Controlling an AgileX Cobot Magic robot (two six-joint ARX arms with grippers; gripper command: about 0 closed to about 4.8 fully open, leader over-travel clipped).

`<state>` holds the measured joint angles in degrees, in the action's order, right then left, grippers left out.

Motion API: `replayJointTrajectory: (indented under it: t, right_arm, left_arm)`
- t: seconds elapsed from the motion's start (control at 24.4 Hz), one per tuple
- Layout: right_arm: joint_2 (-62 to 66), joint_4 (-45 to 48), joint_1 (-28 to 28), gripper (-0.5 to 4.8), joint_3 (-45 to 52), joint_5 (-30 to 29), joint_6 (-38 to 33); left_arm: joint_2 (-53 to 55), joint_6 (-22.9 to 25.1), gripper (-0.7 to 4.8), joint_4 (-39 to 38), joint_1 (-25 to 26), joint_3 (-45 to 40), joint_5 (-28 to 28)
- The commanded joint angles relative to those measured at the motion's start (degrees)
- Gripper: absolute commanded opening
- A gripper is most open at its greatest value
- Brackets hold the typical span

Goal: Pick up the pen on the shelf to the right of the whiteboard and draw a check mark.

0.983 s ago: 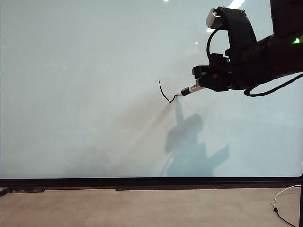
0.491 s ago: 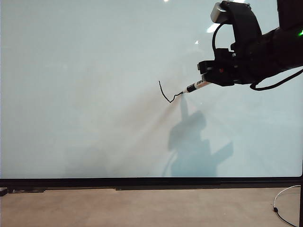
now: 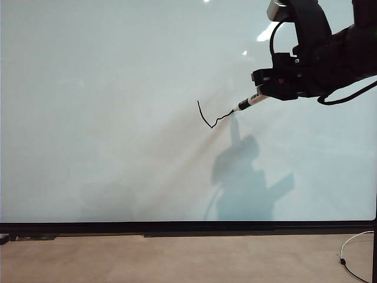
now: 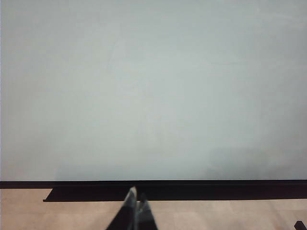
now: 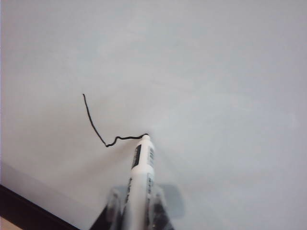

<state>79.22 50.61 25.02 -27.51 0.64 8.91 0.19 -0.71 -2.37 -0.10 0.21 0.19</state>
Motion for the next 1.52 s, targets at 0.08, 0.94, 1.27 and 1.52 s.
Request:
replayJointTrajectory:
  t: [0.08,0.94,1.27,1.52]
  right_arm:
    - [-1.03,1.33,-0.59,-0.08,-0.22,2.05,0.46]
    - [-6.05,-2.51,-3.34,-0.08,-0.28,1.6,2.21]
    - [-7.43,-3.65,-4.11,-0.08,-0.31,1.36,2.54]
    - [-10.32,-5.51,-5.51,-0.08,-0.26,0.76,3.34]
  left_arm:
    - [0.0,0.26,-0.04,0.74,-0.02,0.17,0.02]
    - [0.0,0.26,-0.05,0.72,-0.02,0.15,0.02]
    - [0.0,0.26,-0.04,0.7,-0.02,0.17,0.0]
    - [0.0,0.26,-0.05,0.74,-0.02,0.17,0.02]
